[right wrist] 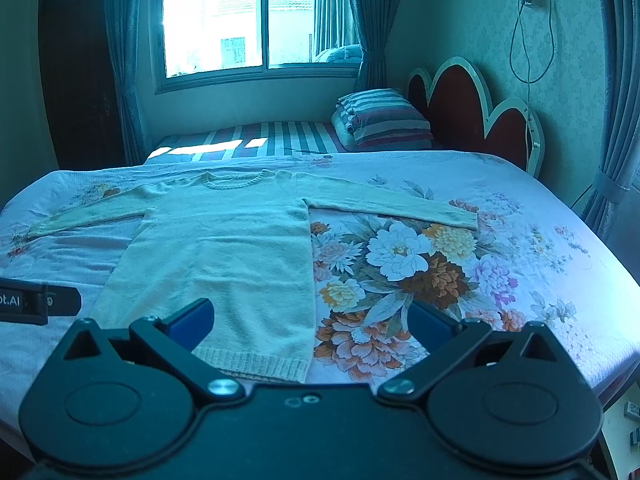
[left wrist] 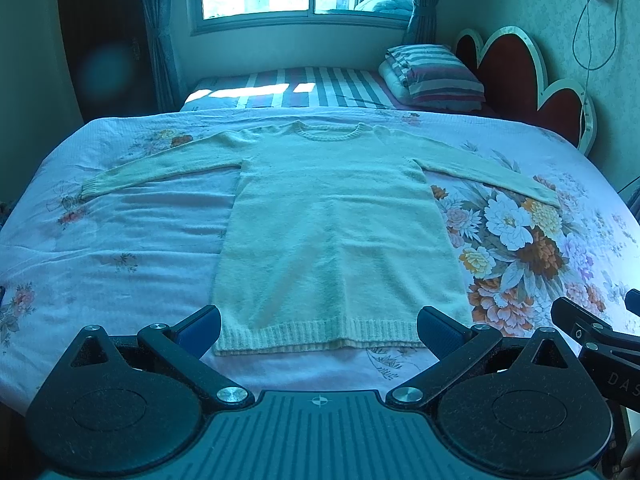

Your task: Fold small clothes

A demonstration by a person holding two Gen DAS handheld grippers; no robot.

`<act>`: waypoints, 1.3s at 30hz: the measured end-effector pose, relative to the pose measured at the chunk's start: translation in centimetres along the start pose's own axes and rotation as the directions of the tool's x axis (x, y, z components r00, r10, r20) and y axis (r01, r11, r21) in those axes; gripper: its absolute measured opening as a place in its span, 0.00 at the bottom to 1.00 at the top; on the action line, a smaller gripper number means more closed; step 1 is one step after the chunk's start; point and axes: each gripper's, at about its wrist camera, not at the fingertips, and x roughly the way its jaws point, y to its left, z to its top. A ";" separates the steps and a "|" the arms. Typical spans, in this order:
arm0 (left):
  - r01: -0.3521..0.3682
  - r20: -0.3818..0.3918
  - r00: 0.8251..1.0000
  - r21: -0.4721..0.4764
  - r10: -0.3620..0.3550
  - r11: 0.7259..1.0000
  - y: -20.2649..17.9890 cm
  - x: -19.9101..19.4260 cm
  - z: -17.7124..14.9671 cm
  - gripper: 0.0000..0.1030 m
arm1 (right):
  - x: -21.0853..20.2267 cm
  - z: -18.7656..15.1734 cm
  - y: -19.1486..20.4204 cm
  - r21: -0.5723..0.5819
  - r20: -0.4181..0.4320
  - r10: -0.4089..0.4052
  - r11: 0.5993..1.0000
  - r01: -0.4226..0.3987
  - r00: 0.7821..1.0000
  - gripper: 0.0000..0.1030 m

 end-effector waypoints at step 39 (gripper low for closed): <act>0.112 0.047 0.992 0.027 -0.113 0.993 1.0 0.7 6.3 1.00 | 3.6 3.2 -0.5 0.122 0.022 -0.016 0.992 0.013 1.000 1.00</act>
